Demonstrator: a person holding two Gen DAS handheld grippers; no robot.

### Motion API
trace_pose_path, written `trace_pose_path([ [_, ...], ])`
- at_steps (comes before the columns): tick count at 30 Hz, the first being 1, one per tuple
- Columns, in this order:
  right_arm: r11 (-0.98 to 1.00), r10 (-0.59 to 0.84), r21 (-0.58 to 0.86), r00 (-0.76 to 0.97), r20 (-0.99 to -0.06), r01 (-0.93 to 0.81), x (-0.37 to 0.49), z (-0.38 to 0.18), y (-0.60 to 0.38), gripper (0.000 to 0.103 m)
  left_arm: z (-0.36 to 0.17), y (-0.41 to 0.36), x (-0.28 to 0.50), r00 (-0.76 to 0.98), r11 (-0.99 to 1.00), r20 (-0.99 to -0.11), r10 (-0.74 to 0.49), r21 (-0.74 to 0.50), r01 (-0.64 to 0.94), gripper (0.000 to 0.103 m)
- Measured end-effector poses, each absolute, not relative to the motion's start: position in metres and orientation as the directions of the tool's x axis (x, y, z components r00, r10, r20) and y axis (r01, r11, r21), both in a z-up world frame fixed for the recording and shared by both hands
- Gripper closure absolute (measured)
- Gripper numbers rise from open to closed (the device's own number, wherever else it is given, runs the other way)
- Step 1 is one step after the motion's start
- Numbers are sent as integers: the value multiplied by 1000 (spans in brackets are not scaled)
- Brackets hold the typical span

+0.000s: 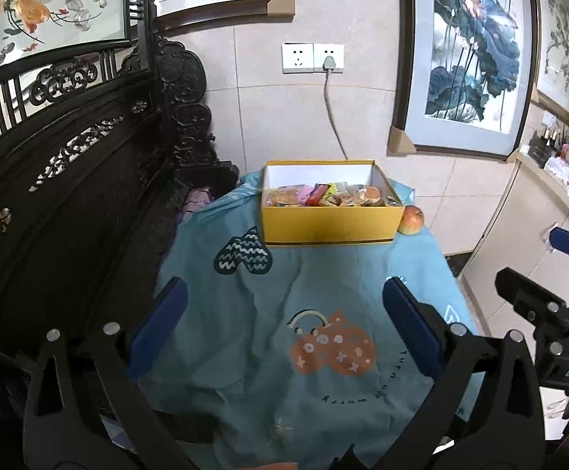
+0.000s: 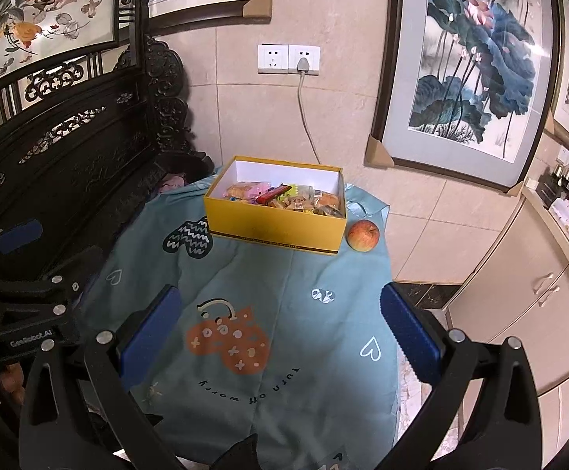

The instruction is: Organize snacks

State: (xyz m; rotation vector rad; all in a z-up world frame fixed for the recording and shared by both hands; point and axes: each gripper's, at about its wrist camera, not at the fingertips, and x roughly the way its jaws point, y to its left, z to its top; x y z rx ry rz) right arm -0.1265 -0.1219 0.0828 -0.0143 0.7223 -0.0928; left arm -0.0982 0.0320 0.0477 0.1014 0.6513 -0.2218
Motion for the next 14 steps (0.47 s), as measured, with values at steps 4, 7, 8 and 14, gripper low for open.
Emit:
trace_pose_path([
  [4, 996, -90, -45, 746, -660, 80, -127, 83, -122, 1, 48, 32, -98, 774, 972, -609, -174, 21, 235, 2],
  [7, 996, -92, -46, 746, -660, 82, -127, 83, -121, 1, 47, 33, -94, 765, 971, -619, -176, 17, 237, 2],
  [8, 996, -91, -45, 746, -660, 82, -127, 83, -121, 1, 46, 33, -94, 764, 972, -621, -173, 19, 236, 2],
  [14, 996, -92, -45, 746, -659, 83, -127, 83, -121, 1, 46, 33, -92, 764, 972, -623, -166, 25, 232, 2],
])
